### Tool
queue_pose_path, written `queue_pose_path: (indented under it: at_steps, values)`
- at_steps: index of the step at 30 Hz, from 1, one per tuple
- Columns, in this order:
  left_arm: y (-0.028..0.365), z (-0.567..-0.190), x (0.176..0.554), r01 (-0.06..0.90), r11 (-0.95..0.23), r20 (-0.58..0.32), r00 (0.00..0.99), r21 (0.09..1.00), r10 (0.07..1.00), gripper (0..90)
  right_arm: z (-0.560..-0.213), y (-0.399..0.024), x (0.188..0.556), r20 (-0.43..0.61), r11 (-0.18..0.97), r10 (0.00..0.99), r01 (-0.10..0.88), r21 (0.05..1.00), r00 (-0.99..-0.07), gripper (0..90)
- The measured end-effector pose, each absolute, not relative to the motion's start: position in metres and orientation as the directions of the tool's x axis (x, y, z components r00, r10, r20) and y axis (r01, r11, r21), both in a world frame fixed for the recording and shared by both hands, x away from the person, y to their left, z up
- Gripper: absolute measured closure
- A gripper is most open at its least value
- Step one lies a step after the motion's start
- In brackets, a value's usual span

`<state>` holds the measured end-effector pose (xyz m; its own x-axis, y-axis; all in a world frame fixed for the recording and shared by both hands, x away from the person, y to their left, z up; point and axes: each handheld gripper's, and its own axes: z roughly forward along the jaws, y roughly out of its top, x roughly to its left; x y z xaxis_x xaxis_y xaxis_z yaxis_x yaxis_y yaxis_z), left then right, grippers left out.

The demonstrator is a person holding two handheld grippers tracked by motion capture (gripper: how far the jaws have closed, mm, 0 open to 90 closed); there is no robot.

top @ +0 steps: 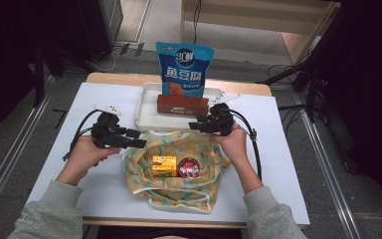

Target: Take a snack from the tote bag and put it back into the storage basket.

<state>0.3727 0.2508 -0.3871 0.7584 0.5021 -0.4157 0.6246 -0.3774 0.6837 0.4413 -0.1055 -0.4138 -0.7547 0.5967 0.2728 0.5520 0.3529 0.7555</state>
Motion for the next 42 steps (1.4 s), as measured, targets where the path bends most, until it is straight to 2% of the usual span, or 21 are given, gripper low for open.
queue_pose_path:
  at_steps: [42]
  values:
    - [0.219, -0.379, 0.337, 0.553, -0.458, -0.373, 0.824, 0.696, 0.426, 33.3, -0.413, -0.108, 0.439, 0.272, 0.37, 0.592, 0.555, 0.745, -0.759, 43.4]
